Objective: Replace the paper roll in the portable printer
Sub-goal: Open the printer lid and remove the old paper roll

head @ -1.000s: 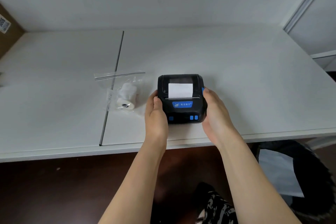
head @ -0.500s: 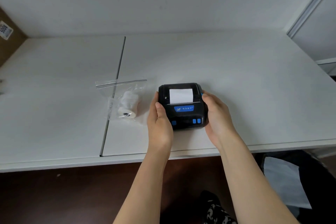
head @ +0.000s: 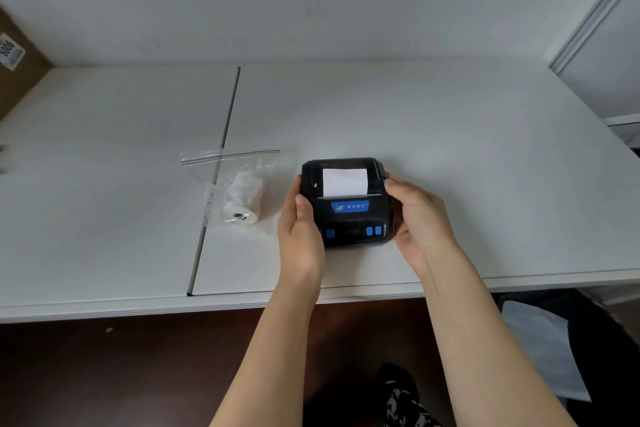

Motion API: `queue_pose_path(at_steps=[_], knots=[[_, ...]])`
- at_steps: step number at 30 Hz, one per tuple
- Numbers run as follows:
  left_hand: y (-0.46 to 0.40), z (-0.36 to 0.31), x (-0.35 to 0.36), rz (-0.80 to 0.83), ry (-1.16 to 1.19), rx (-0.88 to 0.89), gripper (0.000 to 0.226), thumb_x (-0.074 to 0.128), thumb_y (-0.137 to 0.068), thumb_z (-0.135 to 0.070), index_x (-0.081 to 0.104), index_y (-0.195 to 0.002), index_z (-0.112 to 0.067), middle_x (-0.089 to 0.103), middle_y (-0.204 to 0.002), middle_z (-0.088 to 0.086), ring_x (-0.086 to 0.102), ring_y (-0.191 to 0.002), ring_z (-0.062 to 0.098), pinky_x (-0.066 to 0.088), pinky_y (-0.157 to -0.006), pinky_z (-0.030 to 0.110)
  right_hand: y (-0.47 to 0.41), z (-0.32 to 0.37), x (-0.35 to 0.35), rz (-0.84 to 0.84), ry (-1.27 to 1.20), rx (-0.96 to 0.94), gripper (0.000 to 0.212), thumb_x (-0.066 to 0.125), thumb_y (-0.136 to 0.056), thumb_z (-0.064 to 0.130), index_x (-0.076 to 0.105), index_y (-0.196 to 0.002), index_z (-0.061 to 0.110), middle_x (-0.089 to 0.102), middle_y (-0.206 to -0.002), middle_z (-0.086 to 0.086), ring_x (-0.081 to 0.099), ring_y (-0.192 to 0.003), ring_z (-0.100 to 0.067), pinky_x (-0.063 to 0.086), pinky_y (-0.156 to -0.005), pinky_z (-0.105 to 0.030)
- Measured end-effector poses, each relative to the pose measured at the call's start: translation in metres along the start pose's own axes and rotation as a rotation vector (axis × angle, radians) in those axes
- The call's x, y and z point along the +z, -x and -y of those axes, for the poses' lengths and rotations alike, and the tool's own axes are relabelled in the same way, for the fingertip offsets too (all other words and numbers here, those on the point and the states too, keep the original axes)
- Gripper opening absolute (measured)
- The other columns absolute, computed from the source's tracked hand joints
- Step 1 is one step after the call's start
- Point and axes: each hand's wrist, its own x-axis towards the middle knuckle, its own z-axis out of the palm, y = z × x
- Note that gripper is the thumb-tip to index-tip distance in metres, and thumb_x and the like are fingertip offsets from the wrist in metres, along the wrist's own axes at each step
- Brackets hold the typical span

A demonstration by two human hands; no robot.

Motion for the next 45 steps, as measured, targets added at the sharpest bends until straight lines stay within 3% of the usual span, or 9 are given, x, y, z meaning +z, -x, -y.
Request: queue_pose_path(at_steps=[11,16,21,25,28,31,33,39,45], knots=[[-0.002,0.0,-0.003,0.034,-0.027,-0.049,0.04,0.029,-0.102,-0.024,0.047,-0.137,-0.032,0.054,-0.139,-0.01,0.045,-0.131,0.006,0.031,-0.113,0.027,0.0,0.004,0.002,-0.042,-0.022,0.006,0.027,0.063,-0.086,0.006,0.069,-0.112,0.006,0.073,-0.101,-0.011,0.068,-0.076,-0.018,0.051,-0.047,-0.02],[0.0,-0.002,-0.003,0.025,-0.041,-0.038,0.04,0.03,-0.102,-0.022,0.048,-0.136,-0.033,0.054,-0.137,-0.012,0.045,-0.13,0.005,0.033,-0.111,0.026,-0.001,0.002,0.002,-0.024,-0.025,0.016,0.029,0.06,-0.088,0.01,0.067,-0.116,0.008,0.072,-0.106,-0.01,0.067,-0.082,-0.021,0.051,-0.061,-0.029],[0.003,-0.01,-0.001,0.037,-0.051,-0.026,0.039,0.029,-0.102,-0.02,0.046,-0.13,-0.041,0.054,-0.122,-0.026,0.047,-0.117,-0.007,0.035,-0.093,0.013,0.003,0.0,0.007,-0.056,0.078,-0.062,0.028,0.058,-0.091,0.015,0.065,-0.118,0.014,0.071,-0.107,-0.004,0.067,-0.097,-0.021,0.049,-0.081,-0.037],[0.0,-0.018,-0.003,0.026,-0.042,-0.055,0.031,0.036,-0.1,-0.019,0.056,-0.116,-0.035,0.061,-0.094,-0.038,0.053,-0.119,0.007,0.039,-0.105,0.031,0.01,0.005,0.011,-0.084,0.364,-0.312,0.019,0.058,-0.091,0.02,0.065,-0.107,0.026,0.067,-0.109,0.007,0.063,-0.097,-0.005,0.046,-0.082,-0.017],[0.0,-0.027,-0.003,0.018,-0.068,-0.072,0.025,0.039,-0.098,-0.026,0.063,-0.106,-0.032,0.06,-0.103,-0.023,0.05,-0.124,0.019,0.038,-0.108,0.041,0.012,0.005,0.009,-0.077,0.646,-0.487,0.019,0.057,-0.091,0.022,0.068,-0.106,0.025,0.061,-0.112,0.01,0.056,-0.113,-0.01,0.044,-0.095,-0.024],[0.007,-0.034,-0.001,0.037,-0.163,-0.06,0.03,0.035,-0.1,-0.029,0.061,-0.114,-0.029,0.052,-0.1,-0.026,0.049,-0.121,0.013,0.038,-0.101,0.028,0.007,0.004,0.007,-0.109,0.819,-0.566,0.024,0.058,-0.091,0.021,0.07,-0.112,0.02,0.054,-0.134,-0.001,0.05,-0.123,-0.023,0.042,-0.1,-0.031],[0.009,-0.034,0.0,0.067,-0.2,-0.06,0.034,0.034,-0.1,-0.032,0.059,-0.122,-0.029,0.058,-0.116,-0.017,0.048,-0.123,0.01,0.035,-0.097,0.024,0.004,0.003,0.006,-0.108,0.881,-0.573,0.027,0.058,-0.091,0.02,0.07,-0.115,0.018,0.049,-0.142,-0.007,0.045,-0.128,-0.028,0.033,-0.099,-0.021],[0.01,-0.035,0.002,0.073,-0.232,-0.088,0.035,0.035,-0.1,-0.035,0.057,-0.127,-0.029,0.057,-0.127,-0.012,0.047,-0.122,0.006,0.033,-0.097,0.023,-0.003,-0.002,0.011,-0.106,0.906,-0.603,0.03,0.057,-0.091,0.018,0.067,-0.12,0.019,0.047,-0.144,-0.008,0.038,-0.133,-0.027,0.021,-0.092,-0.009],[0.01,-0.034,0.003,0.066,-0.235,-0.081,0.037,0.034,-0.1,-0.037,0.056,-0.129,-0.029,0.053,-0.127,-0.014,0.045,-0.115,0.004,0.031,-0.096,0.023,-0.006,-0.006,0.017,-0.115,0.876,-0.625,0.021,0.058,-0.09,0.015,0.075,-0.103,0.014,0.055,-0.136,-0.018,0.043,-0.133,-0.03,0.031,-0.096,-0.021]])
